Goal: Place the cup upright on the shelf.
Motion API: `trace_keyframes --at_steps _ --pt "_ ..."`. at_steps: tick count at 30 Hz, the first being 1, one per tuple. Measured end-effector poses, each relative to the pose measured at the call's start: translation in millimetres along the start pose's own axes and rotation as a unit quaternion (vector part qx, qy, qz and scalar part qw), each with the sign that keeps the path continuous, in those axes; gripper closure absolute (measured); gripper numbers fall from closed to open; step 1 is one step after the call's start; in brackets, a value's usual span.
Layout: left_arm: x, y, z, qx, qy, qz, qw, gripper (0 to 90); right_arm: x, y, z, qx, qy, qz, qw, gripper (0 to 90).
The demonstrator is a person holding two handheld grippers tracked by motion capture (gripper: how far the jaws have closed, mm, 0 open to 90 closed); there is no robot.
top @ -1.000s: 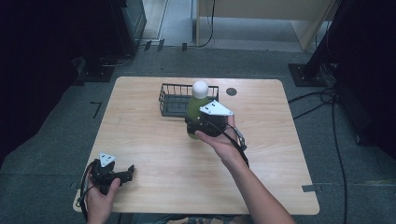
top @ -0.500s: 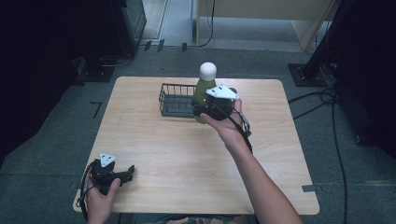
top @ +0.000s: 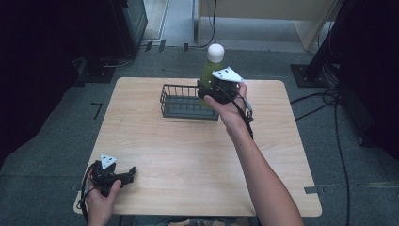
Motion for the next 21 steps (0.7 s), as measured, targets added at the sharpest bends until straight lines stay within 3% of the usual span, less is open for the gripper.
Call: trace_keyframes --at_steps 7,12,21 --pt "-0.1 0.1 -0.1 0.0 0.0 0.001 1.0 0.0 17.0 -4.2 -1.1 0.001 0.009 -0.011 0.9999 20.5" --pt "-0.1 0.1 -0.1 0.0 0.0 0.001 1.0 0.0 30.9 -2.8 -3.5 0.017 0.017 -0.017 0.9996 20.5" --pt "-0.1 0.1 -0.1 0.0 0.0 0.001 1.0 0.0 55.2 15.9 -16.4 0.011 0.048 0.011 0.9987 20.5"
Point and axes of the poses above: each handheld gripper's, and its own axes: x roughly forward along the jaws, y roughly out of its underside, z roughly to its left, the point moved 5 cm from there along x, roughly forward along the jaws, and after that the axes turned 13 degrees about x, right-handed, at the moved point
